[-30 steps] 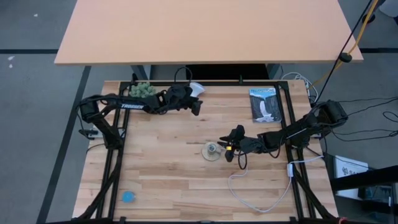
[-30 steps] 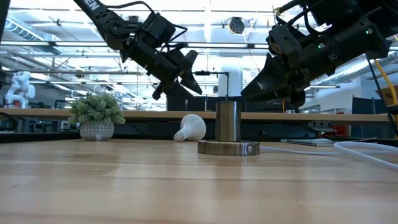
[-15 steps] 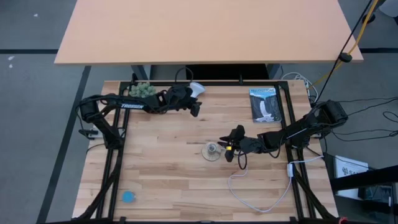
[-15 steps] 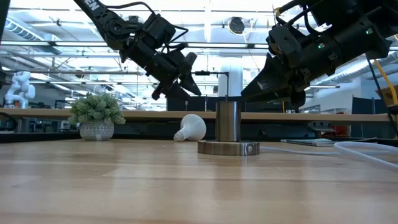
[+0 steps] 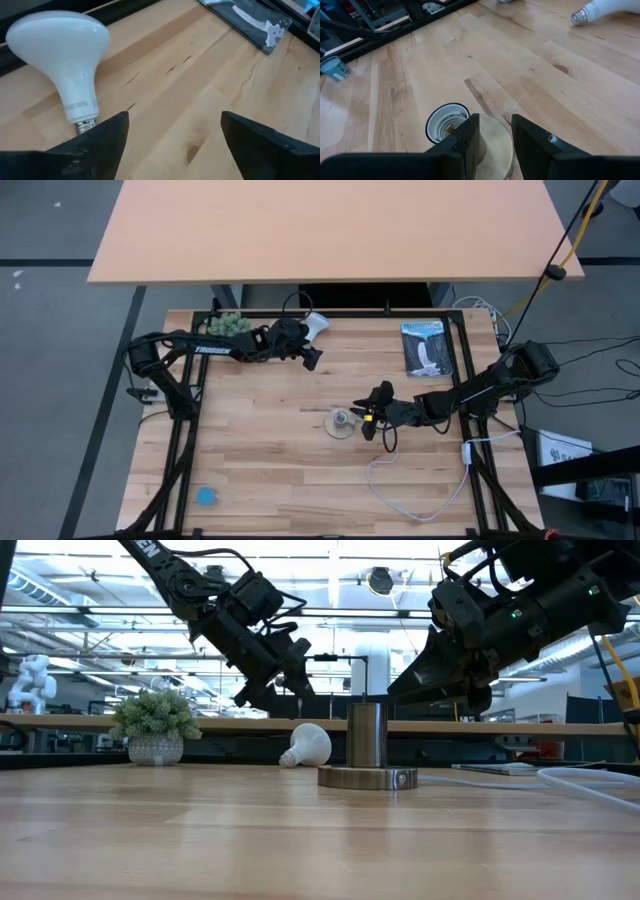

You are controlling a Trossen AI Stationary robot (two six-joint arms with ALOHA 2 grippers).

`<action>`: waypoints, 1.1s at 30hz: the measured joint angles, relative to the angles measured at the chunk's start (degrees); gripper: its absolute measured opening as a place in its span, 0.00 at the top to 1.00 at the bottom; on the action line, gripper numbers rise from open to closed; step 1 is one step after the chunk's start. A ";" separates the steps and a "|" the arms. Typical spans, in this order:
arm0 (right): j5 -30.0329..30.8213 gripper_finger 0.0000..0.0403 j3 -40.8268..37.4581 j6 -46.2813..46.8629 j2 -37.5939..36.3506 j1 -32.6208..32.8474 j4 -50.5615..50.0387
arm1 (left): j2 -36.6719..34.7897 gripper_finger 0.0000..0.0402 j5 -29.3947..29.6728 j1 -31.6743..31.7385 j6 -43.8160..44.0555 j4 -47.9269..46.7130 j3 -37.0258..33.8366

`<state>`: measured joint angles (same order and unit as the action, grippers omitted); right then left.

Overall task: Screw lightbulb
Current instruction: Insert the white light bulb into the gold lamp

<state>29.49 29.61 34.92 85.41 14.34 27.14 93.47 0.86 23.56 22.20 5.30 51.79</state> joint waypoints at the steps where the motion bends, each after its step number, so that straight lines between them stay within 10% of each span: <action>1: 0.01 0.73 0.00 0.00 0.00 0.00 0.00 | 0.00 0.20 0.36 -0.01 0.00 0.38 0.00; 11: 0.01 0.73 0.00 0.00 0.00 -0.01 -0.02 | 0.28 0.20 4.56 5.11 -0.52 -4.08 0.62; 33: 0.16 0.73 0.00 -2.64 0.00 -1.94 -0.93 | 24.25 0.20 1.34 9.37 -9.19 -24.59 26.48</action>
<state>29.65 29.61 32.27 85.41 12.40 26.20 117.72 2.20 32.93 13.00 -19.29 78.27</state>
